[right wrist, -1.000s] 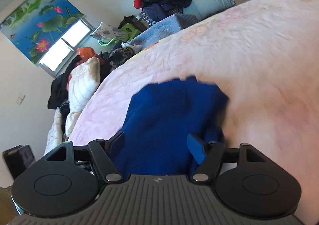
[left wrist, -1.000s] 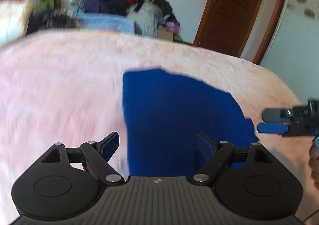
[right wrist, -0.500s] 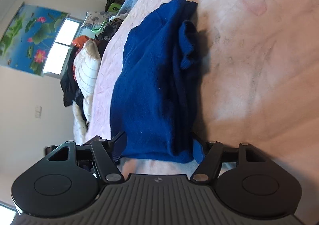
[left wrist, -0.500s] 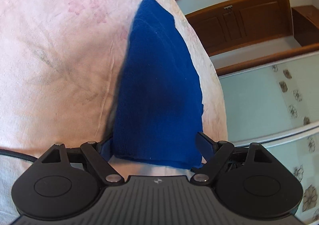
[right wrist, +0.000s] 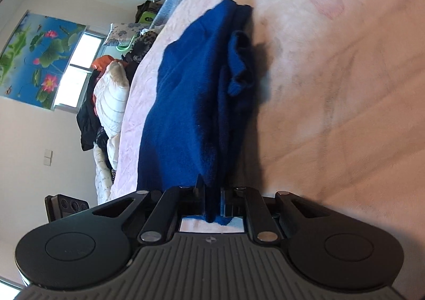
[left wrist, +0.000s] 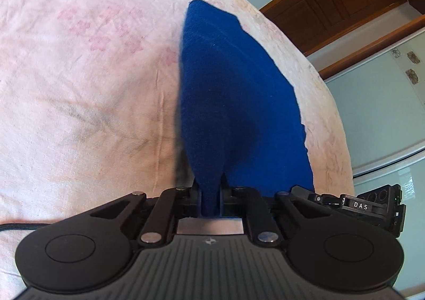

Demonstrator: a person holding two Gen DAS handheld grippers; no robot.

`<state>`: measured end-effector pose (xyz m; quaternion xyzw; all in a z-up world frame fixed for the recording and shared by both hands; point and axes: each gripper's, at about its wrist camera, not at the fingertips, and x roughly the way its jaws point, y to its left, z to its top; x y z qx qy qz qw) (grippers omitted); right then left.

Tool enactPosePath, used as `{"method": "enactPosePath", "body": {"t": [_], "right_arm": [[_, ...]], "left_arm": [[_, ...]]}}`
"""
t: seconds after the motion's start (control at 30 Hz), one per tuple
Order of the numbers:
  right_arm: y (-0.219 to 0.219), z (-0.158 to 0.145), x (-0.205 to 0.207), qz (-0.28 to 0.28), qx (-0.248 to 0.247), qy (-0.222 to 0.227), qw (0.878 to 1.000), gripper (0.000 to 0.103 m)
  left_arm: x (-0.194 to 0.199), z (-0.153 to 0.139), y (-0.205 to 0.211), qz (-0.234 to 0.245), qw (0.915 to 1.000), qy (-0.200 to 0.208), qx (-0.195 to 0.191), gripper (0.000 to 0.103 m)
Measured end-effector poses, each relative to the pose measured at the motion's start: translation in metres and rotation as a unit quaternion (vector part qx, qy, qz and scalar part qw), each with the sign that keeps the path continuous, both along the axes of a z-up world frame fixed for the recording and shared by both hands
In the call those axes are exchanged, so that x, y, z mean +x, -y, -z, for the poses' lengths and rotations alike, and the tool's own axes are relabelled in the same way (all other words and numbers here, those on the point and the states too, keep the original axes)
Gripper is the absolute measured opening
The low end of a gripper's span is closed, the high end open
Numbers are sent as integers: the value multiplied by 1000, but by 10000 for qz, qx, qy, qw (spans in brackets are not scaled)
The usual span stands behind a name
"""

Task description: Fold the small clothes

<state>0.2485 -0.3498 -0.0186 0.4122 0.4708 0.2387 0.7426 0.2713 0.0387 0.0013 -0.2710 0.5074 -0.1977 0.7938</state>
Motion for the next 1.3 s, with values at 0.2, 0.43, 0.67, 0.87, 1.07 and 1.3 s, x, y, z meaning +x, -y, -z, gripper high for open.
{"method": "enactPosePath", "body": {"t": [0.2,0.43,0.67,0.87,1.07,1.3], "right_arm": [[7,-18,-11,-75,82,162,9998,14],[8,-15,-33,-196,101,74,9997,14],[15,-11,-61,-293,8,-40,9996,14],[15,-7,-62,-274,154,-132,9994,20],[17,-3,-64,-219,198,-244,9993,41],[23,6,-62,-51,640,-347,9973,41]], "left_arm": [[-18,-16,-9,119,9998,172,15,10],[-52,-19,-12,217,9996,197,-54,10],[-77,0,-8,381,9993,-7,2,9],[-72,18,-20,369,9991,-110,-175,12],[-74,11,-31,311,9967,52,-745,92],[-47,16,-30,160,9972,-80,-723,47]]}}
